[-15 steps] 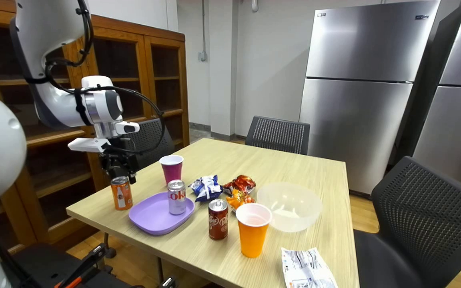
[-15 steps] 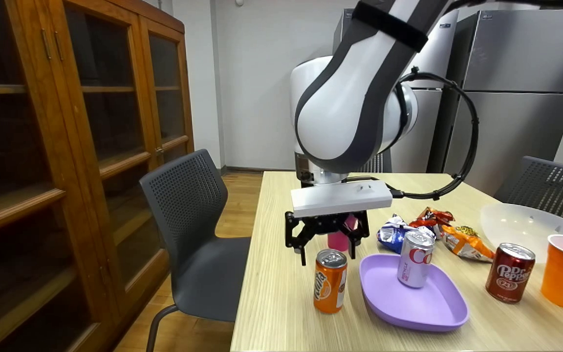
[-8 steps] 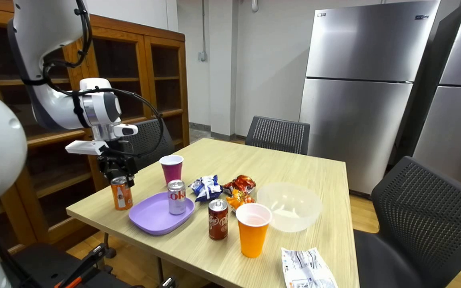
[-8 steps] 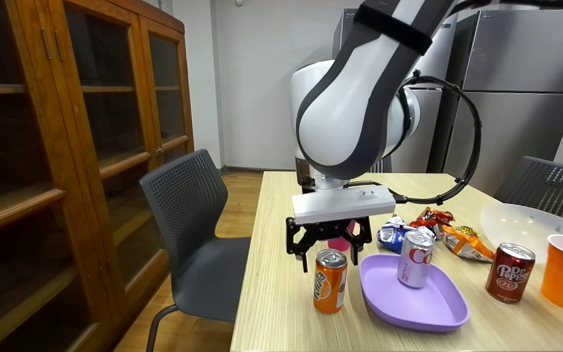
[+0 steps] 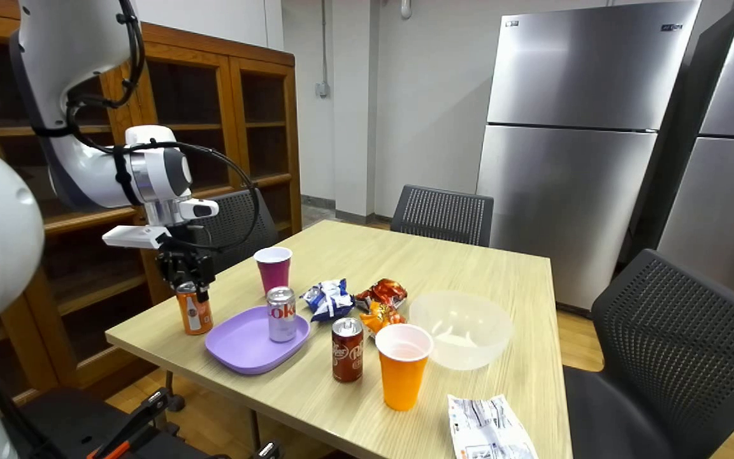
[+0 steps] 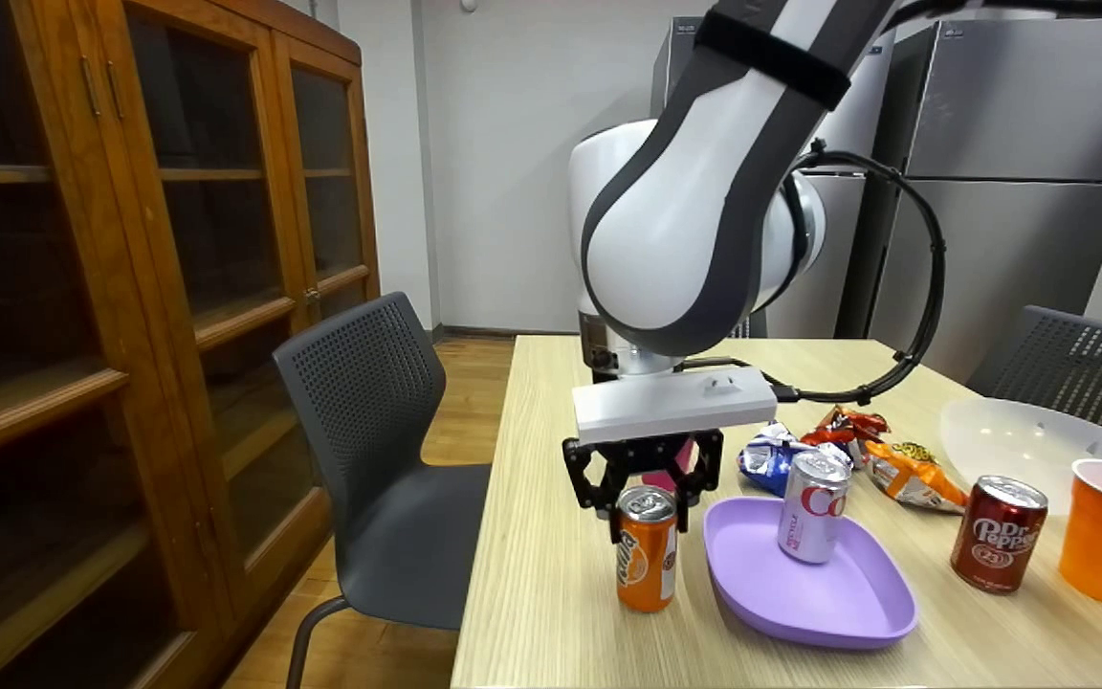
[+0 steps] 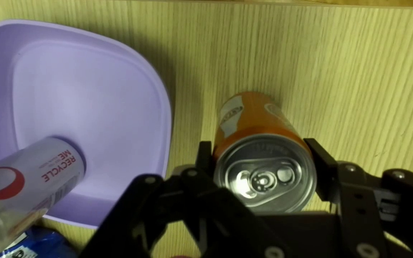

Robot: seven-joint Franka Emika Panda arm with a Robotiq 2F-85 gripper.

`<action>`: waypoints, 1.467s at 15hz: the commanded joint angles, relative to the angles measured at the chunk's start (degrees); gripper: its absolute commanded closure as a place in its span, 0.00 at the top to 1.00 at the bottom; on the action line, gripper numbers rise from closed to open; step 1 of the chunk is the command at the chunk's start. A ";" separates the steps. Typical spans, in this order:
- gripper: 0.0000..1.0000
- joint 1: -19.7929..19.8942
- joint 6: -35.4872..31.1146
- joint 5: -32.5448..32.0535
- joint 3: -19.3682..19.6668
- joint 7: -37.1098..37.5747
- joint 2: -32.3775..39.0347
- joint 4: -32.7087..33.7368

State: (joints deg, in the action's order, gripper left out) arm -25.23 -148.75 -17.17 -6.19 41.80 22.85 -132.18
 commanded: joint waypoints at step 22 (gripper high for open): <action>0.39 4.60 -0.33 1.34 3.28 8.42 -9.70 -4.98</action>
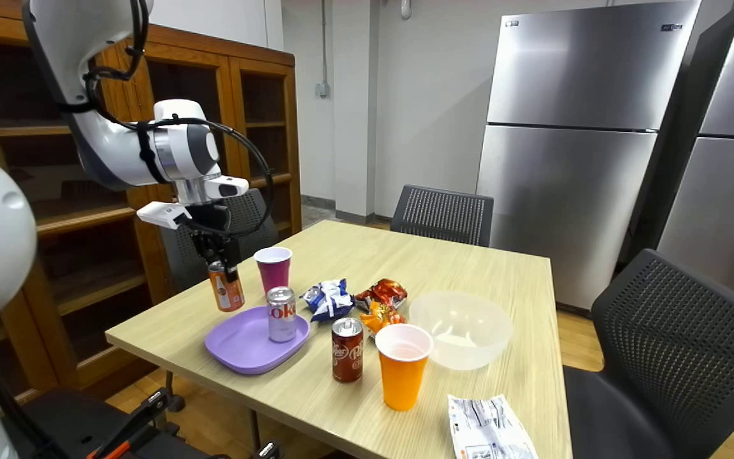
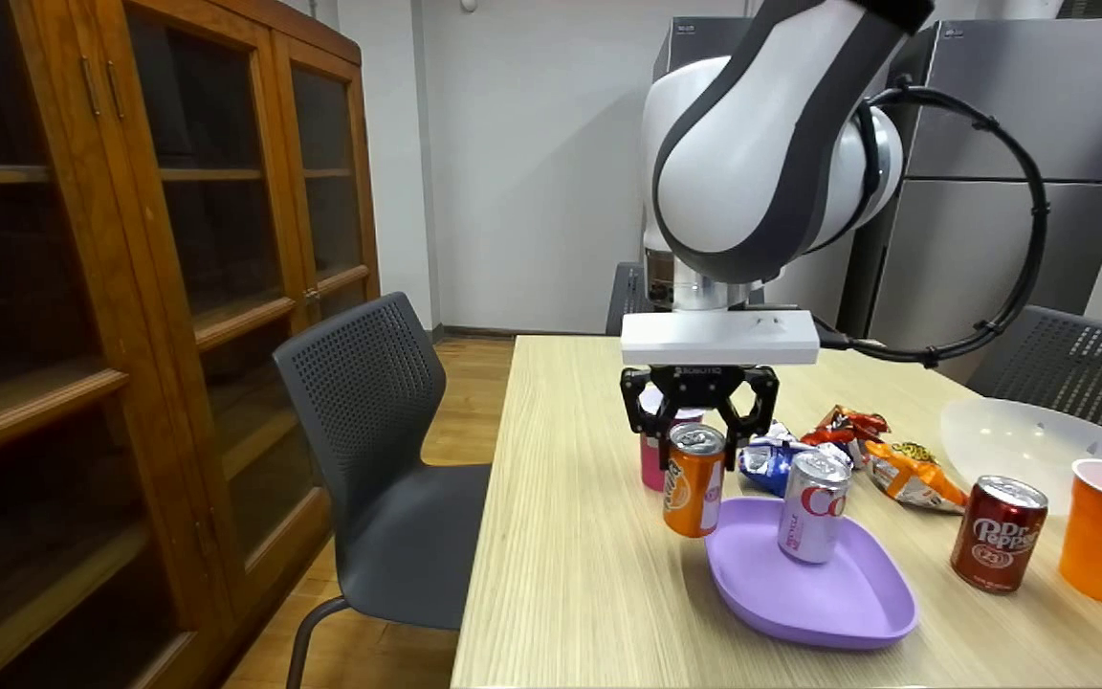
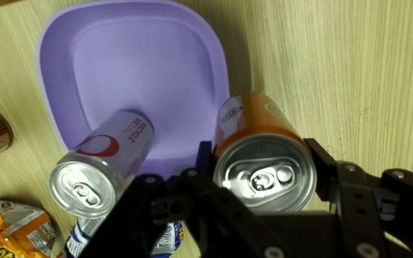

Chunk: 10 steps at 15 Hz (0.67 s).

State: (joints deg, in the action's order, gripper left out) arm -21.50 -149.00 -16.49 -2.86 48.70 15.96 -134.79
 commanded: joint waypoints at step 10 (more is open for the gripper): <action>0.39 3.08 -0.02 1.33 0.67 2.13 -3.72 -5.96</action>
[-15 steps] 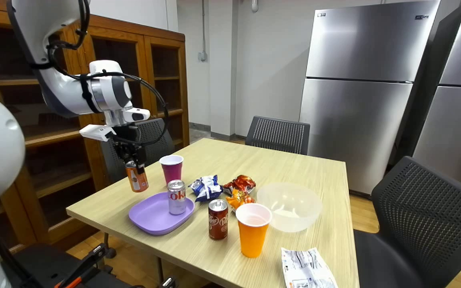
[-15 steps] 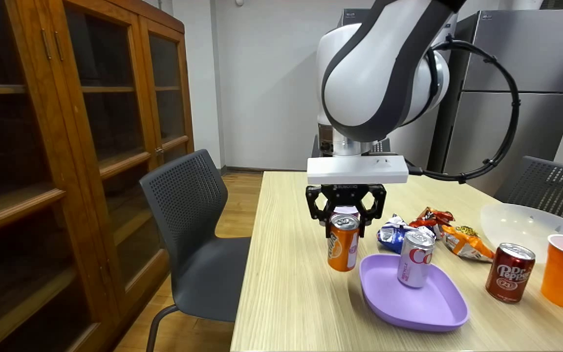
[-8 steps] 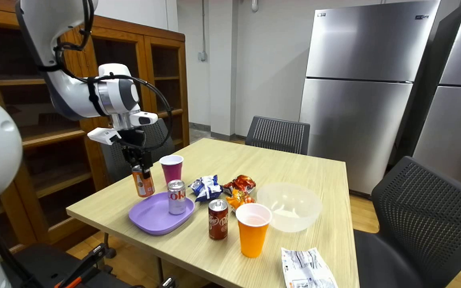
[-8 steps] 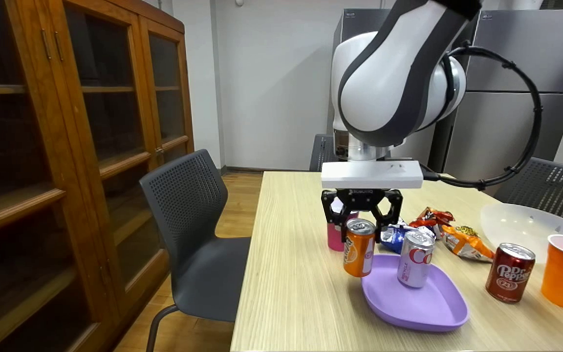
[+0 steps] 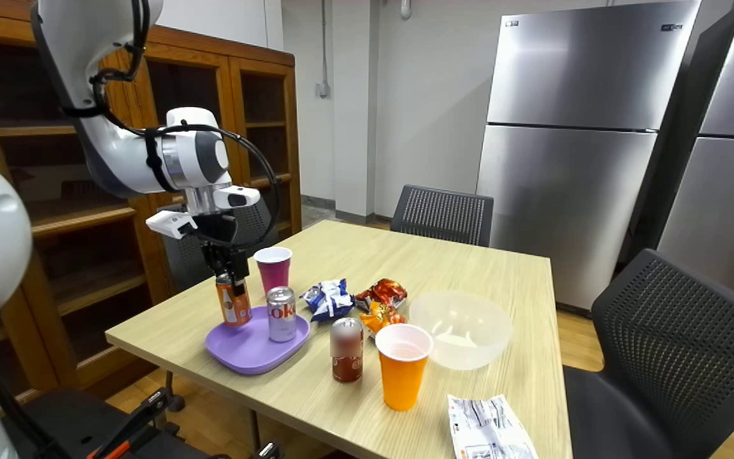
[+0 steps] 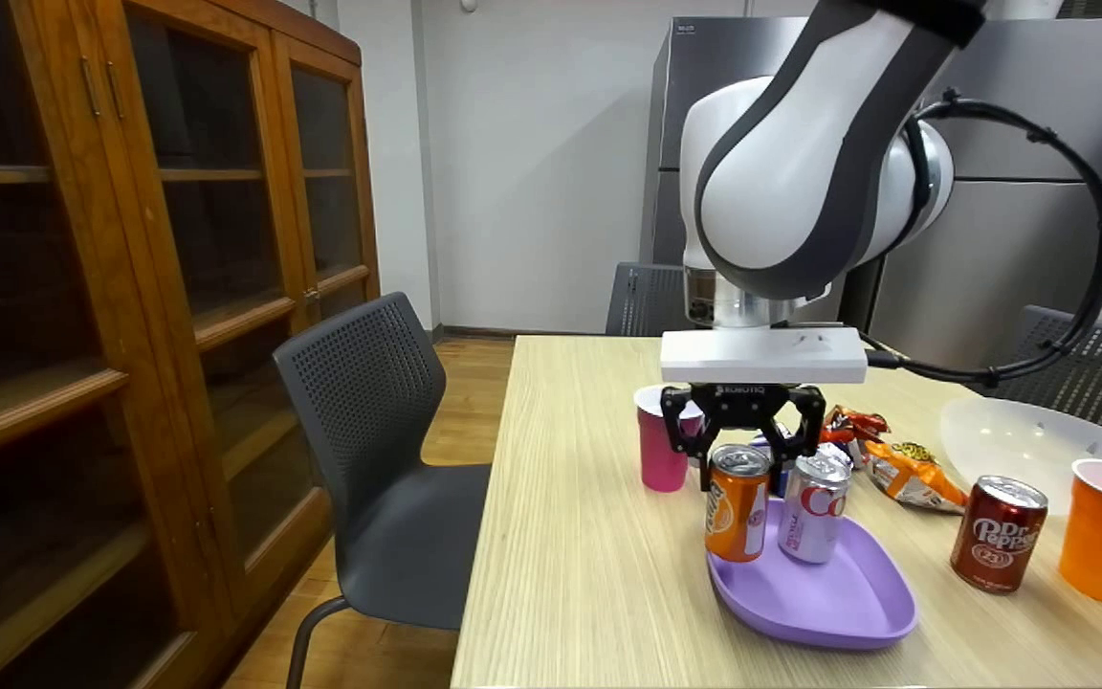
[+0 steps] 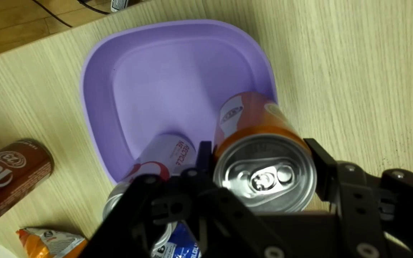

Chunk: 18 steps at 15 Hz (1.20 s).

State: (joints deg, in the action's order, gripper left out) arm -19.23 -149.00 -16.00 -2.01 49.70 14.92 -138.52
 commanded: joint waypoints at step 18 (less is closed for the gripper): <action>0.39 2.38 0.45 6.38 0.08 -0.02 0.70 -1.63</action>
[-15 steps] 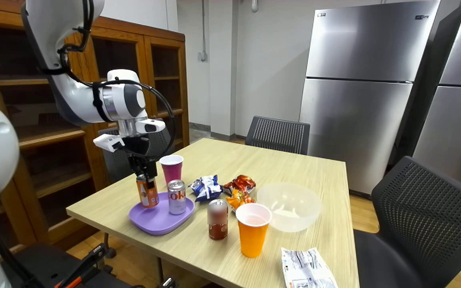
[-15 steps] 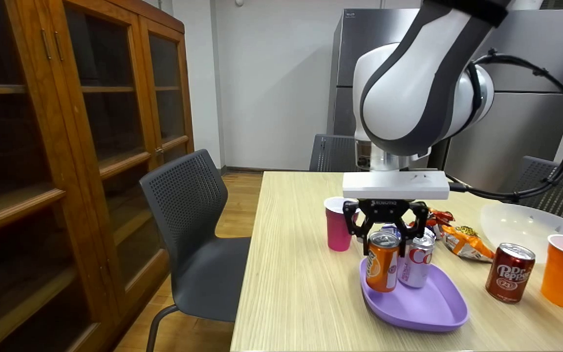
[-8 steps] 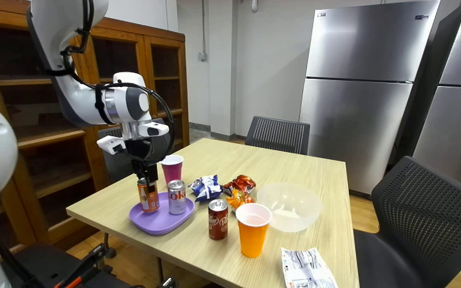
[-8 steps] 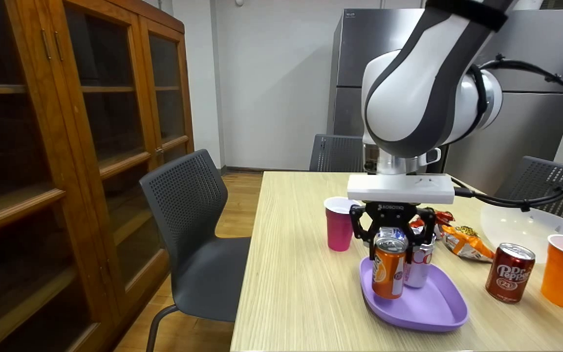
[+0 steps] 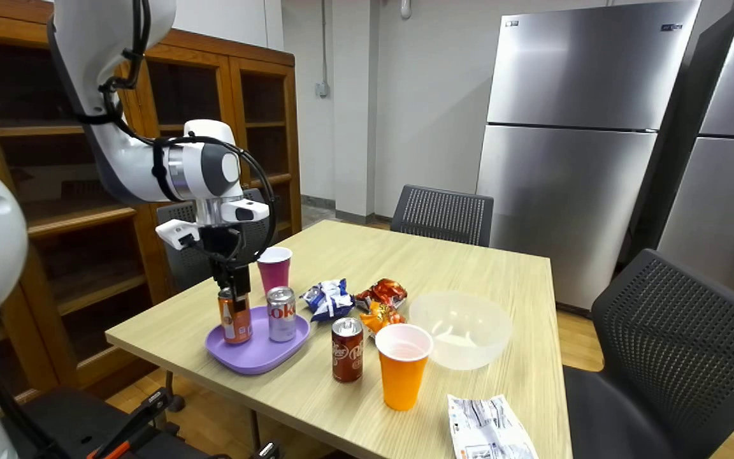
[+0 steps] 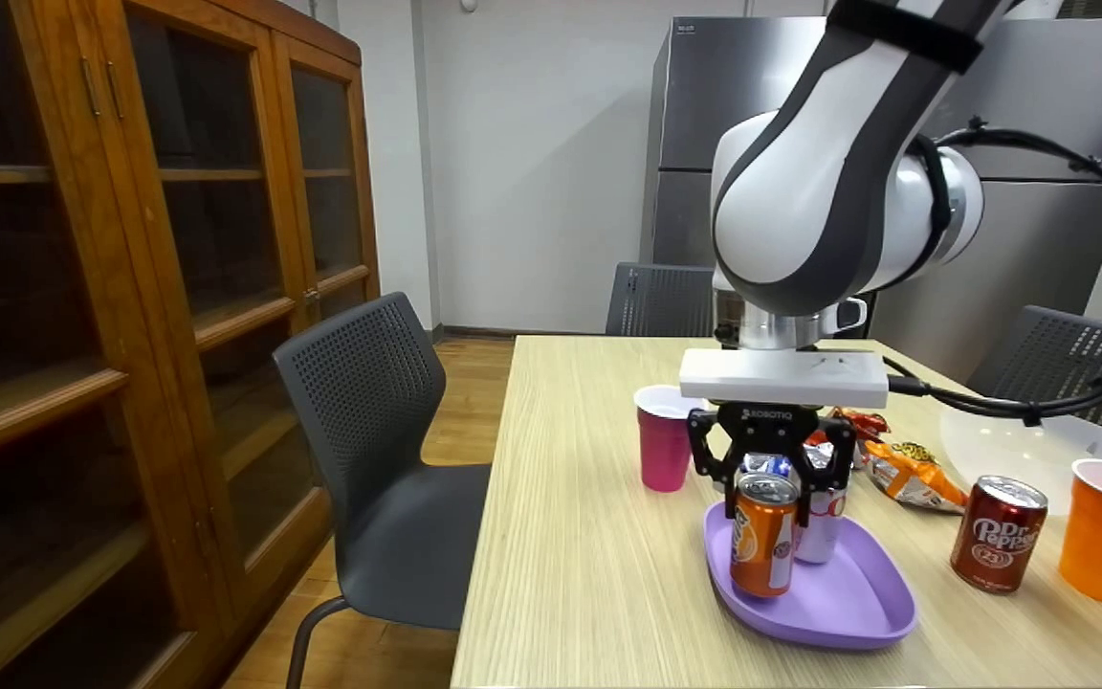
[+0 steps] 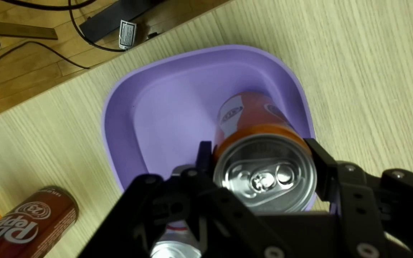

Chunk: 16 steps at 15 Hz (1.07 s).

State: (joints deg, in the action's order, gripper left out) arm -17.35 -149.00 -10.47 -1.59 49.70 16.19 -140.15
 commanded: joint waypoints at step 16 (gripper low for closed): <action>1.00 1.82 0.54 0.05 0.06 0.75 -10.76 -3.44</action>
State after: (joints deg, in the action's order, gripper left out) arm -16.95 -148.99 -10.45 -0.69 49.70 10.81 -140.73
